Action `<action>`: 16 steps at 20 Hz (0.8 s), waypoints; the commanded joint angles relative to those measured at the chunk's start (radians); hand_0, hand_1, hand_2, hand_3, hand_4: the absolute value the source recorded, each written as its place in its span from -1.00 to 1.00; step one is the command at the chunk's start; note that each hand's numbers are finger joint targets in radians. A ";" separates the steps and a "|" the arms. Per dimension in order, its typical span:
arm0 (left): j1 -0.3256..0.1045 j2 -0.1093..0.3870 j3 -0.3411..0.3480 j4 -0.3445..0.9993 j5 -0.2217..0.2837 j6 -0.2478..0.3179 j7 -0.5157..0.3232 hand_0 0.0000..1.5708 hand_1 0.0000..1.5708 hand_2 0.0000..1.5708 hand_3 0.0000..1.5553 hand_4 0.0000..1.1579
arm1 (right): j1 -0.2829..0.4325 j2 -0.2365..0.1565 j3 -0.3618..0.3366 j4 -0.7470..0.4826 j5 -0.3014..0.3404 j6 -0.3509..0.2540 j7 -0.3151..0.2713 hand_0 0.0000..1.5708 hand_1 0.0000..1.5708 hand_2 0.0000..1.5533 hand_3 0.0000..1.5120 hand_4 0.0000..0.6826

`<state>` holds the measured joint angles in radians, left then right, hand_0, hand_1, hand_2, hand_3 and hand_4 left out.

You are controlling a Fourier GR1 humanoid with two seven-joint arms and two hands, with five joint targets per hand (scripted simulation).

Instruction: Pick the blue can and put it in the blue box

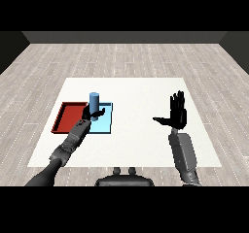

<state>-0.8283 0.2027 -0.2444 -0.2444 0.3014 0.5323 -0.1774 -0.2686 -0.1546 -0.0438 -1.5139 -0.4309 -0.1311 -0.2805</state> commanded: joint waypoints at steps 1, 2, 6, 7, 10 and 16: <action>-0.036 -0.024 -0.016 0.155 -0.041 0.045 0.071 0.71 0.71 0.62 0.53 0.62 | -0.001 0.026 0.012 0.017 0.016 -0.024 -0.006 -1.00 -1.00 -1.00 -1.00 -1.00; 0.019 -0.025 -0.009 0.171 -0.030 0.003 0.062 0.57 0.57 0.46 0.43 0.60 | 0.009 -0.001 0.004 0.024 0.003 0.024 -0.013 -1.00 -1.00 -1.00 -1.00 -1.00; 0.041 -0.020 -0.022 0.216 -0.057 -0.075 0.046 0.13 0.13 -0.04 -0.47 0.61 | 0.012 -0.014 -0.027 0.007 -0.017 0.033 -0.009 -1.00 -1.00 -1.00 -1.00 -1.00; 0.052 -0.020 0.008 0.214 -0.033 -0.056 0.027 0.15 0.15 0.14 0.04 0.53 | -0.051 0.002 -0.029 0.068 -0.026 0.022 0.009 -1.00 -1.00 -1.00 -1.00 -1.00; 0.007 -0.009 -0.011 0.241 -0.057 -0.118 0.096 0.25 0.25 0.20 -1.00 -0.09 | -0.041 0.009 -0.015 0.060 -0.007 0.027 -0.017 -1.00 -1.00 -1.00 -1.00 -1.00; 0.011 -0.039 -0.064 0.242 -0.127 0.047 0.080 -1.00 -1.00 -1.00 -1.00 -1.00 | -0.008 0.027 0.006 0.025 -0.014 0.055 -0.028 -1.00 -1.00 -1.00 -1.00 -1.00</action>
<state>-0.8397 0.1763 -0.2853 -0.0438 0.2081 0.4812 -0.1151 -0.2774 -0.1442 -0.0546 -1.4692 -0.4431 -0.0816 -0.3107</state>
